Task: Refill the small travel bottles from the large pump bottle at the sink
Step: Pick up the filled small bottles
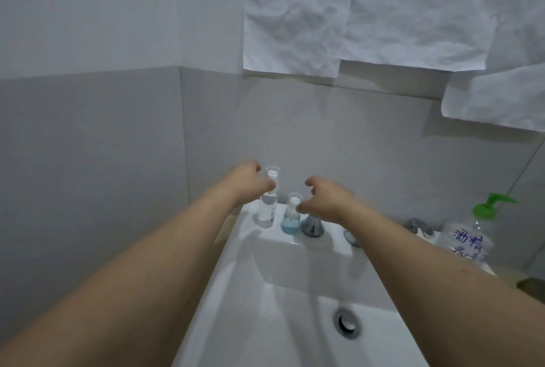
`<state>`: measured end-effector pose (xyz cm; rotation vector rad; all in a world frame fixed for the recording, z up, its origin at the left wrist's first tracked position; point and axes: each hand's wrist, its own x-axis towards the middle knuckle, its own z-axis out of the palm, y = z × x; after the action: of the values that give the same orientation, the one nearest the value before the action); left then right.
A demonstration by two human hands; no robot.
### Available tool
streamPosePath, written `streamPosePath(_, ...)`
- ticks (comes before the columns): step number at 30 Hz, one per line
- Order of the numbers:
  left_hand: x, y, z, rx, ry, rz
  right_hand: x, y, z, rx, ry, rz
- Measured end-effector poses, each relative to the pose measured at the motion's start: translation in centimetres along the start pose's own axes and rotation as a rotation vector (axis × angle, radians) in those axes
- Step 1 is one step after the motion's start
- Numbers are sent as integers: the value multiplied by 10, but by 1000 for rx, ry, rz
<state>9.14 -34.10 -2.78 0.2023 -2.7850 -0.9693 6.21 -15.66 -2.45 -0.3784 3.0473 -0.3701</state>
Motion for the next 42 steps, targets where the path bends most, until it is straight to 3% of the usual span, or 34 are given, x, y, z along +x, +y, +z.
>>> streamPosePath(6,15,-11,14,-253,25,132,32,-10,15,-183,-95,-19)
streamPosePath(19,16,-14,-13,-57,130,118,25,-25,4,-56,79,-59)
streamPosePath(30,-42,81,-72,-73,276,190,-55,-22,-83,-79,234,-80)
streamPosePath(42,-111,213,-55,-163,232,334,-153,81,-153,-29,365,3)
